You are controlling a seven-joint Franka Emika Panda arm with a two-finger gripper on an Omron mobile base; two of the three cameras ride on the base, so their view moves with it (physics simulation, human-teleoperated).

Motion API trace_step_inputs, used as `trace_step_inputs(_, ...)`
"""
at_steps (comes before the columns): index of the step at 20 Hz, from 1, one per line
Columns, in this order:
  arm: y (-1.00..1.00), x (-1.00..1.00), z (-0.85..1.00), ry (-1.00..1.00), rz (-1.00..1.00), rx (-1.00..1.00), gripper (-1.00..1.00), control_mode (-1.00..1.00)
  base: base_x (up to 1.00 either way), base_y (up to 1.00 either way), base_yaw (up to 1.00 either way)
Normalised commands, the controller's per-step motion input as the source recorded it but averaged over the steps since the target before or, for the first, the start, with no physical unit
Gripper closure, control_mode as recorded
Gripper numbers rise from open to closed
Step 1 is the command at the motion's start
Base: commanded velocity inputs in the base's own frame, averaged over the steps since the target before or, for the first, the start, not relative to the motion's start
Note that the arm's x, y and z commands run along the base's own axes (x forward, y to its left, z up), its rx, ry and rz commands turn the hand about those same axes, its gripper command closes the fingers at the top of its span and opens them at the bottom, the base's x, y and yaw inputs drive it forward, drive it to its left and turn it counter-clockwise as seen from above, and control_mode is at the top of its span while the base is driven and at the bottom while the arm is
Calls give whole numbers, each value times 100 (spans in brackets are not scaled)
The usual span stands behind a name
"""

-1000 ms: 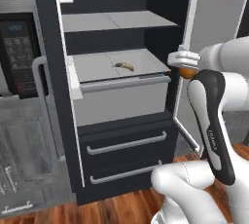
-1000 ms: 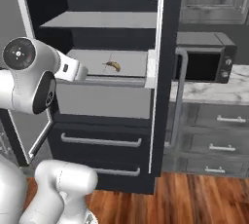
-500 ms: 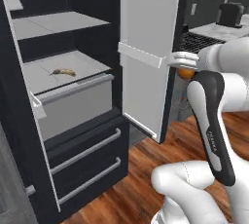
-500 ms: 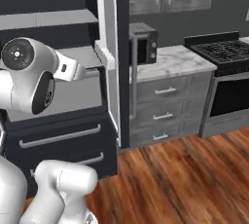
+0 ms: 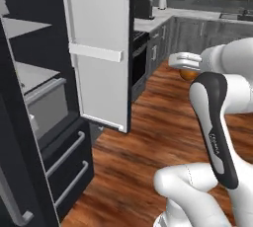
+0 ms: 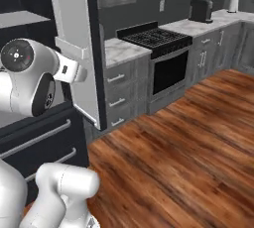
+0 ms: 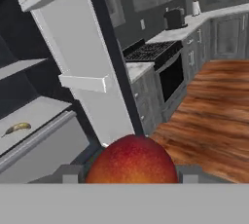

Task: Retrieve the mango and banana from the fridge and place them into the bowl on the dining table.

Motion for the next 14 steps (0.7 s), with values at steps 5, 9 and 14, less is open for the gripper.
trace_step_inputs(5, 0, 0, 0, 0, 0, 0, 100, 100, -45, 15, -63)
trace_step_inputs(9, 0, 0, 0, 0, 0, 0, 100, 100, -46, -3, -53)
trace_step_inputs(14, 0, 0, 0, 0, 0, 0, 100, 100, -45, -37, -38)
